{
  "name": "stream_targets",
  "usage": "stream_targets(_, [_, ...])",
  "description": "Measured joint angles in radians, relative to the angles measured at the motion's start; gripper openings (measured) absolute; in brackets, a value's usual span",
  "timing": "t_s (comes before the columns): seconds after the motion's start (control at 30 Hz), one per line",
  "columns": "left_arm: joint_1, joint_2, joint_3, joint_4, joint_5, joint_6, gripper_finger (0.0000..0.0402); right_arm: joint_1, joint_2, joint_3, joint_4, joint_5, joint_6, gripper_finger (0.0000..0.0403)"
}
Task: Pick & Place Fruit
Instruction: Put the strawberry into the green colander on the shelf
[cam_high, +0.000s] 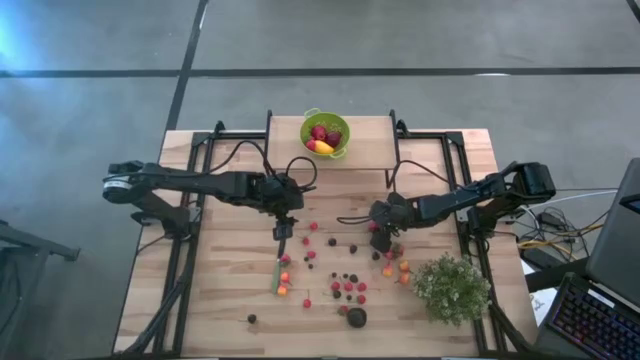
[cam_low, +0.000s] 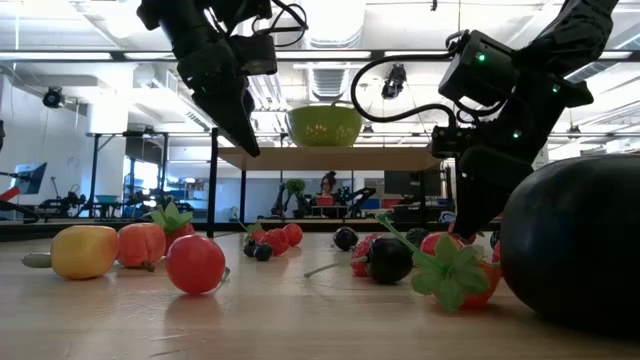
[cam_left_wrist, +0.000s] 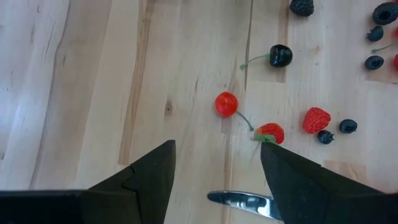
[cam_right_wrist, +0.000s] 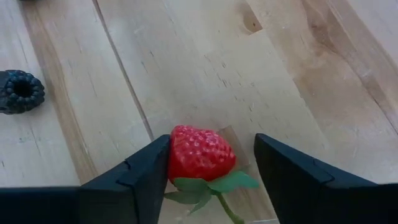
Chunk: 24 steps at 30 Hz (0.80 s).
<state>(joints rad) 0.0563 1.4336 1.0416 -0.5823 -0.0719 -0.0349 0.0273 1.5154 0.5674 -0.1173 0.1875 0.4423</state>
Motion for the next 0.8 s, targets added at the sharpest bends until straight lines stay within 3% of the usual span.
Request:
stream_targets(0.47, [0.0,0.0,0.0,0.002,0.0,0.0,0.0241,0.001,-0.011,0.007,-0.006,-0.018,-0.01,0.0138])
stream_targets(0.8, [0.0,0.0,0.0,0.002,0.0,0.0,0.0241,0.001,-0.081,0.122,-0.012,-0.089,-0.153,0.0171])
